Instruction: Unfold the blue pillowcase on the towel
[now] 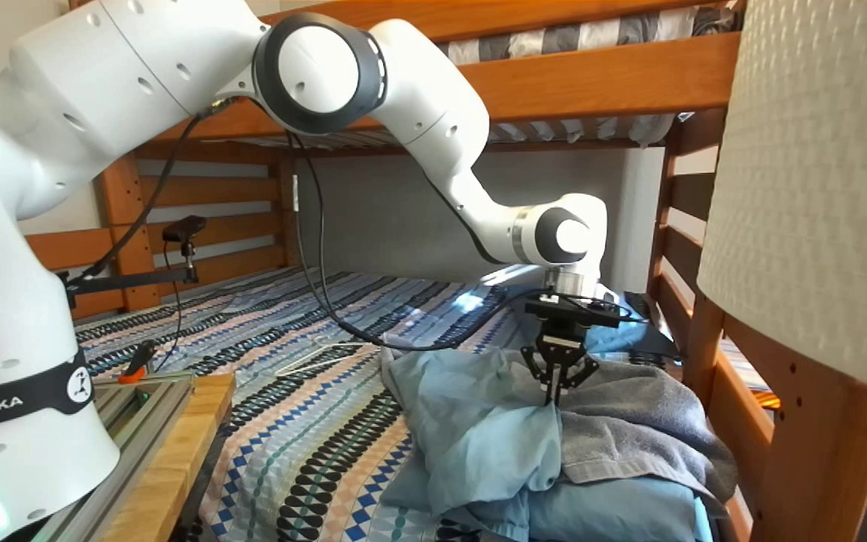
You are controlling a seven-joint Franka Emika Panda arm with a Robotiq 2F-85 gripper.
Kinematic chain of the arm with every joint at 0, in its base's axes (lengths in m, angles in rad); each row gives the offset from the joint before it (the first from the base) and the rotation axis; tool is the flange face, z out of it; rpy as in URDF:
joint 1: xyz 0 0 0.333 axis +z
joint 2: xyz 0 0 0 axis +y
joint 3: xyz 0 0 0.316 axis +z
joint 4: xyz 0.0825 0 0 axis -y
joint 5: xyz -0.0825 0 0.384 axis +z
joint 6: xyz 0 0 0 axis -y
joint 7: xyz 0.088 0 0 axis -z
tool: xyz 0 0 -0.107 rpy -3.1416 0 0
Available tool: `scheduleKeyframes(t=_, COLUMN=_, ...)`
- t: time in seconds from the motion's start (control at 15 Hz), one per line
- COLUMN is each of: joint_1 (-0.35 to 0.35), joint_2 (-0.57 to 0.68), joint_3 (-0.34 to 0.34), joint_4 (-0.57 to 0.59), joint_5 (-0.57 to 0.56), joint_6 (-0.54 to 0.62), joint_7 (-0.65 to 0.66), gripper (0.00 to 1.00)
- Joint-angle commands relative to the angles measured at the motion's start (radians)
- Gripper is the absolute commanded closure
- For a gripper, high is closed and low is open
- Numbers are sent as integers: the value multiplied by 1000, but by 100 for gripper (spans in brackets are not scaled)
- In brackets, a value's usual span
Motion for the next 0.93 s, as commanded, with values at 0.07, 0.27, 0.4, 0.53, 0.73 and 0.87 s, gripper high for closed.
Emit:
scheduleKeyframes(t=0.07, joint_1=17, joint_2=-25, joint_3=-20, joint_4=52, joint_5=-10, joint_6=1, joint_7=25, gripper=100)
scheduleKeyframes(t=0.27, joint_1=33, joint_2=-57, joint_3=-44, joint_4=89, joint_5=-32, joint_6=27, joint_7=46, gripper=100)
scheduleKeyframes(t=0.4, joint_1=53, joint_2=-67, joint_3=-73, joint_4=132, joint_5=-61, joint_6=66, joint_7=65, gripper=100)
scheduleKeyframes(t=0.53, joint_1=75, joint_2=-60, joint_3=-105, joint_4=189, joint_5=-97, joint_6=106, joint_7=86, gripper=100)
scheduleKeyframes(t=0.73, joint_1=92, joint_2=3, joint_3=-139, joint_4=316, joint_5=-131, joint_6=147, joint_7=104, gripper=100)
scheduleKeyframes(t=0.87, joint_1=91, joint_2=59, joint_3=-141, joint_4=392, joint_5=-119, joint_6=130, joint_7=90, gripper=100)
